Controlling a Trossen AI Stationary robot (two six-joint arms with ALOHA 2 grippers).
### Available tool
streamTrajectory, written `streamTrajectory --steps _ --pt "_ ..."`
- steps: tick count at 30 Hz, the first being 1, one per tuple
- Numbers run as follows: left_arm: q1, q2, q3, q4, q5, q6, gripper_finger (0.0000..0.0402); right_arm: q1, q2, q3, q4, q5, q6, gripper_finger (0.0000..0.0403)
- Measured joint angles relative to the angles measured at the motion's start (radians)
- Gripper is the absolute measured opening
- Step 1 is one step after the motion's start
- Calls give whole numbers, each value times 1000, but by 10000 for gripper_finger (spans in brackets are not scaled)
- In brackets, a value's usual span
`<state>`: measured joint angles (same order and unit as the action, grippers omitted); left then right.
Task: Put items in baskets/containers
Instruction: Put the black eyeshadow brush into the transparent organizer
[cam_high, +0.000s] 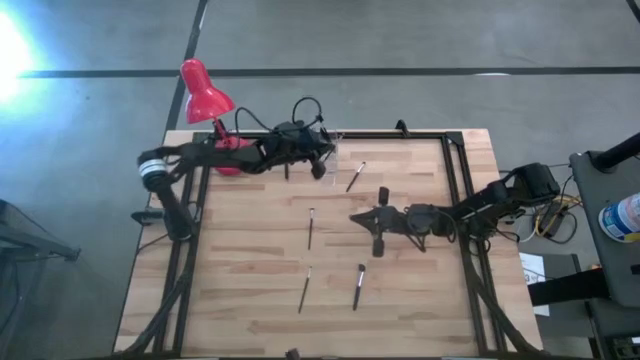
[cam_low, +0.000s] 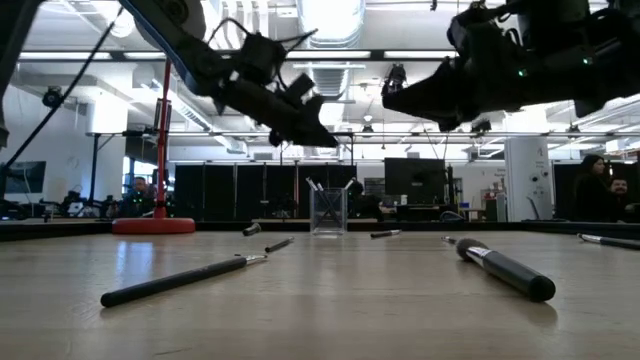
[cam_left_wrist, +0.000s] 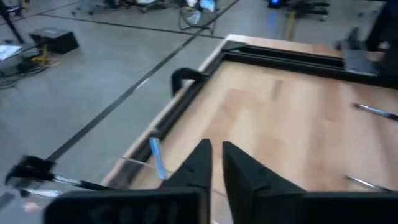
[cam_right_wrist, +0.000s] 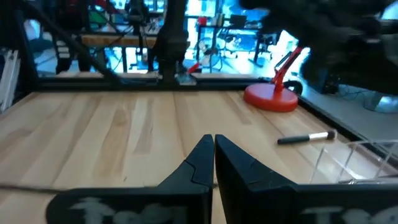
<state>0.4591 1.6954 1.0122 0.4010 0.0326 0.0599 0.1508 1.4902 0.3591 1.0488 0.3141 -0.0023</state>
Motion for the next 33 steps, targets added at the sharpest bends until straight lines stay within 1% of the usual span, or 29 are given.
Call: streamTrajectory --steps 2,5,9,12,15,17,19,21,26,29,33 --pt "-35 -48 -45 -1 0 0 6 -4 -2 23 -36 0 -5 8" --pt "-98 -117 -143 23 -3 -3 4 -3 -19 63 -150 1 -13 8" --pt "-201 -197 -319 142 -52 -8 1 -2 -75 111 -342 20 53 8" --pt "-273 -248 -462 288 -80 -72 0 11 -134 138 -527 90 128 8" --pt "-329 -264 -587 466 -87 -175 0 29 -197 154 -753 179 255 8" --pt "-359 -266 -652 544 -87 -221 0 34 -229 166 -899 225 385 8" --pt "-380 -266 -700 607 -87 -248 0 38 -245 168 -1028 261 517 9" --pt "-397 -267 -732 631 -95 -261 0 39 -247 164 -1109 271 640 9" --pt "-421 -271 -769 641 -146 -262 0 39 -193 124 -1134 279 826 20" --pt "-425 -271 -772 638 -147 -262 0 36 -145 121 -1128 315 898 43" --pt "-431 -271 -769 638 -147 -264 0 7 -74 130 -1125 318 966 85"
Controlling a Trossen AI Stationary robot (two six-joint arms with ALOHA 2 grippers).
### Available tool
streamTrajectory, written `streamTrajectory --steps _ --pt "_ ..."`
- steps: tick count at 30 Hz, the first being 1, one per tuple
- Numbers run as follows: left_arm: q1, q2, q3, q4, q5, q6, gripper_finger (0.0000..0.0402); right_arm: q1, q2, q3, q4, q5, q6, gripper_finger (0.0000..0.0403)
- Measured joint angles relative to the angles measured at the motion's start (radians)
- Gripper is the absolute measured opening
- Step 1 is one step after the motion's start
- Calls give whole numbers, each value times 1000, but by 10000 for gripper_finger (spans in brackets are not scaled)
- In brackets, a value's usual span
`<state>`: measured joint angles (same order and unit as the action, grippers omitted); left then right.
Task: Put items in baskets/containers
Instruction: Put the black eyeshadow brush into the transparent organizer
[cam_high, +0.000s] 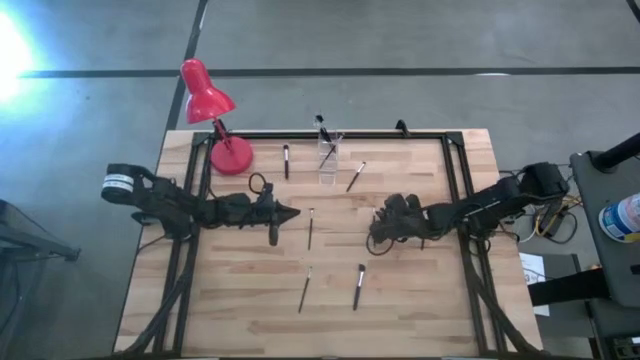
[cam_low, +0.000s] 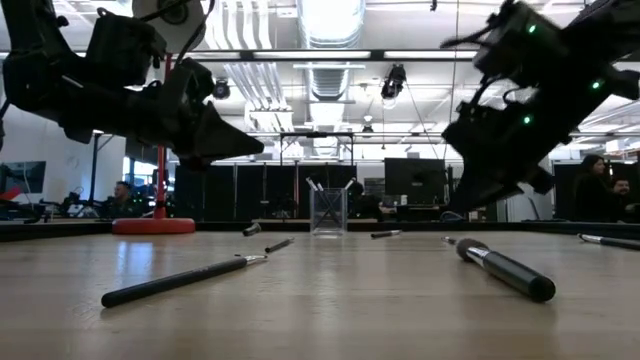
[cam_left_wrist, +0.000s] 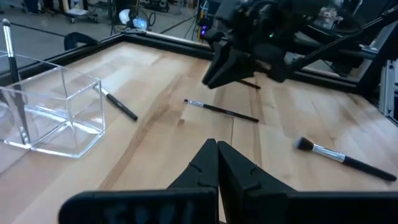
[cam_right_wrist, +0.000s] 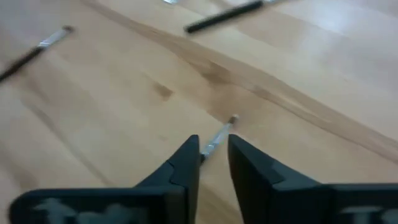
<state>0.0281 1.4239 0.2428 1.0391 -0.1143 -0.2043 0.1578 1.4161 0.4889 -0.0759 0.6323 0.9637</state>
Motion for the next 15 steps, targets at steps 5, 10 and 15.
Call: streamTrajectory --steps 5,10,15 --pt "-7 0 -1 -3 0 -12 0 -47 59 23 2 -2 19 132" --pt "-10 0 -2 -3 -1 -13 0 -90 77 46 5 -36 32 157" --pt "-10 0 -2 -7 -2 -14 0 -116 112 61 3 -58 47 151"
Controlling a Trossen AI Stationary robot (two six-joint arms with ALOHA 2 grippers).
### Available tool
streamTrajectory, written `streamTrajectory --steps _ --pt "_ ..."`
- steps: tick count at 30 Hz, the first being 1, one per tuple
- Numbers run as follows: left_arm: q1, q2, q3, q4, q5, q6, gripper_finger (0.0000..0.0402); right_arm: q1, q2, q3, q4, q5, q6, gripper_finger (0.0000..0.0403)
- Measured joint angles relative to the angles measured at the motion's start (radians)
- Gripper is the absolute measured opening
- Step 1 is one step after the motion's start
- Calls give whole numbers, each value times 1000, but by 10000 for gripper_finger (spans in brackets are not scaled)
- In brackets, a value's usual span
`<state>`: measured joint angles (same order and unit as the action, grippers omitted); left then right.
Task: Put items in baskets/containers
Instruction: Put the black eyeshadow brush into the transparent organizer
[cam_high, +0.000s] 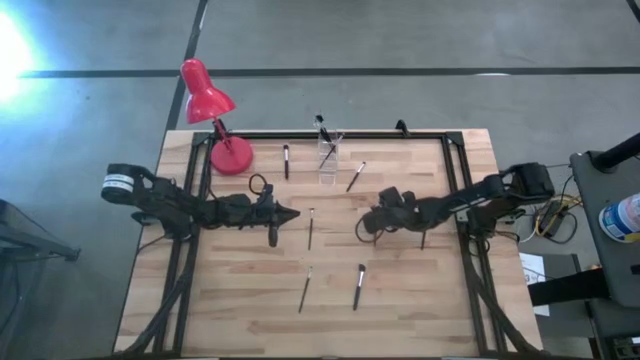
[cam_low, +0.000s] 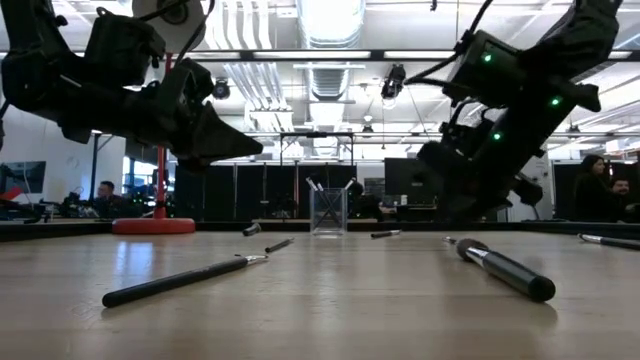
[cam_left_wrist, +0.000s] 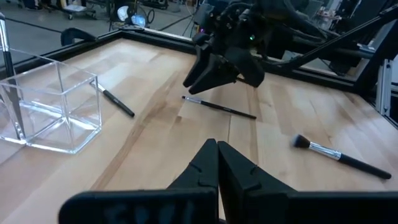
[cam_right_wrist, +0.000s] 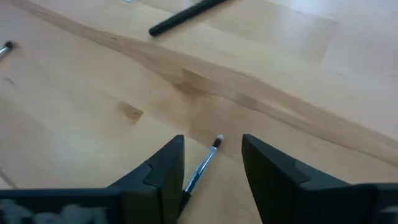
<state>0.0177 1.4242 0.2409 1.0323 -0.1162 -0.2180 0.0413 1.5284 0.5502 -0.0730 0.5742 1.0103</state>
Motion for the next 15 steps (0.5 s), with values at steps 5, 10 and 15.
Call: streamTrajectory --steps 5,10,15 --pt "-2 0 0 -4 -1 -2 0 -13 51 1 2 -20 31 129" --pt "-1 0 0 -4 -2 -3 0 -18 89 2 43 -19 32 105" --pt "-1 0 0 -8 -2 -6 0 -19 84 2 42 -19 17 76"
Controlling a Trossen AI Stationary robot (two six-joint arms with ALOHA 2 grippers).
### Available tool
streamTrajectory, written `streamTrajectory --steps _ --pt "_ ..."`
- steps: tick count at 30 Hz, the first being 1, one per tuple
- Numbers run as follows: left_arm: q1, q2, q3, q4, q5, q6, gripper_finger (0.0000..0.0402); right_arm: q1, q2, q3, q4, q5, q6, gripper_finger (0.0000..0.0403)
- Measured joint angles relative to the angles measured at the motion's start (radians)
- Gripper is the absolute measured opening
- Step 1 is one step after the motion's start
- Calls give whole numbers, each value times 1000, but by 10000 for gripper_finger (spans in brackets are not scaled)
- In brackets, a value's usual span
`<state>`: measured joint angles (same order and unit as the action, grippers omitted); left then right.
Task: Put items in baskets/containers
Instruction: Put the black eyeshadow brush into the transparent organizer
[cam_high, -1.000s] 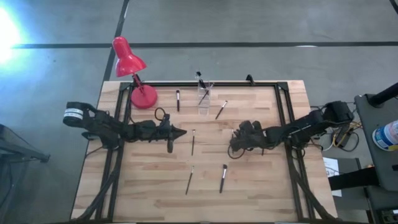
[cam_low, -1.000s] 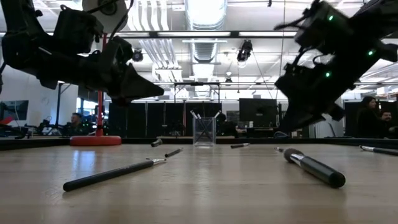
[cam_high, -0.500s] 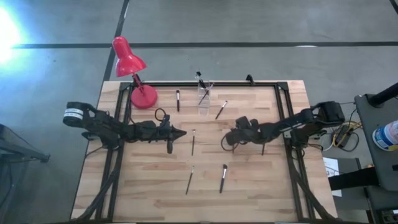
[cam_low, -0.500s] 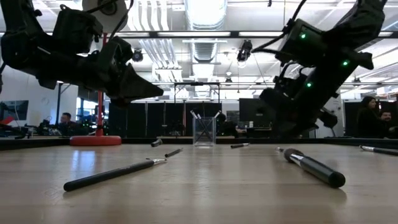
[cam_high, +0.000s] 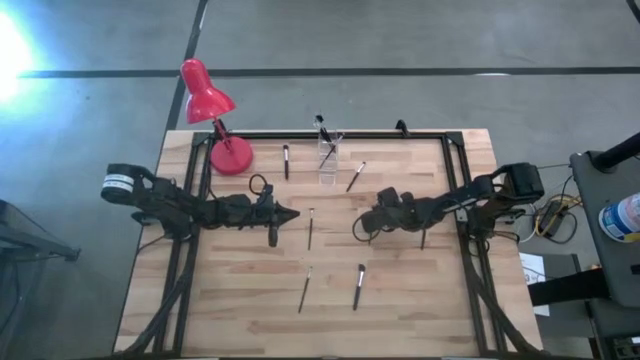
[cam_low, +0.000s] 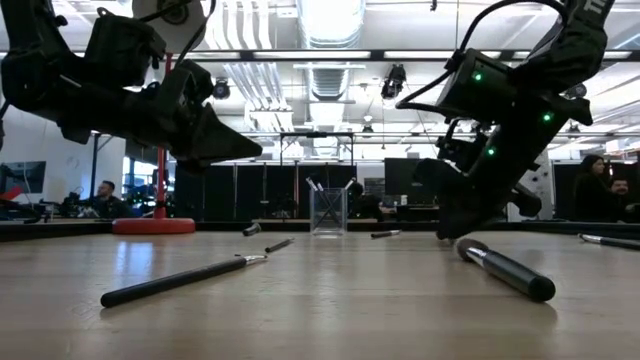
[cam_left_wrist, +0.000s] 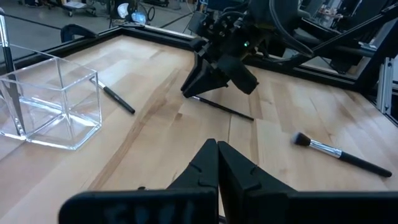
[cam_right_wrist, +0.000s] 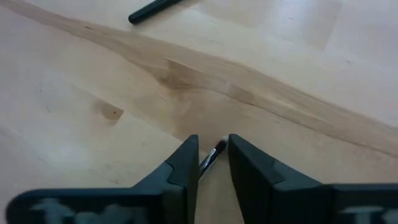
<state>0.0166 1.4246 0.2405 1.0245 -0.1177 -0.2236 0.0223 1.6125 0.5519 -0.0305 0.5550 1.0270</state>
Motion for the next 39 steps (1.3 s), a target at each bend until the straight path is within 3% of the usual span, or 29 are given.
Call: streamTrajectory --steps 10,20,30,39 --pt "0 0 0 -2 0 -13 0 0 -8 -2 23 -16 -95 12" --pt "0 0 0 1 -10 -27 0 2 -34 -2 125 -17 -261 8" --pt "0 0 15 -10 -13 -29 1 32 -141 -3 242 0 -436 8" --pt "-20 0 78 -32 -4 -18 65 93 -174 -2 490 23 -639 8"
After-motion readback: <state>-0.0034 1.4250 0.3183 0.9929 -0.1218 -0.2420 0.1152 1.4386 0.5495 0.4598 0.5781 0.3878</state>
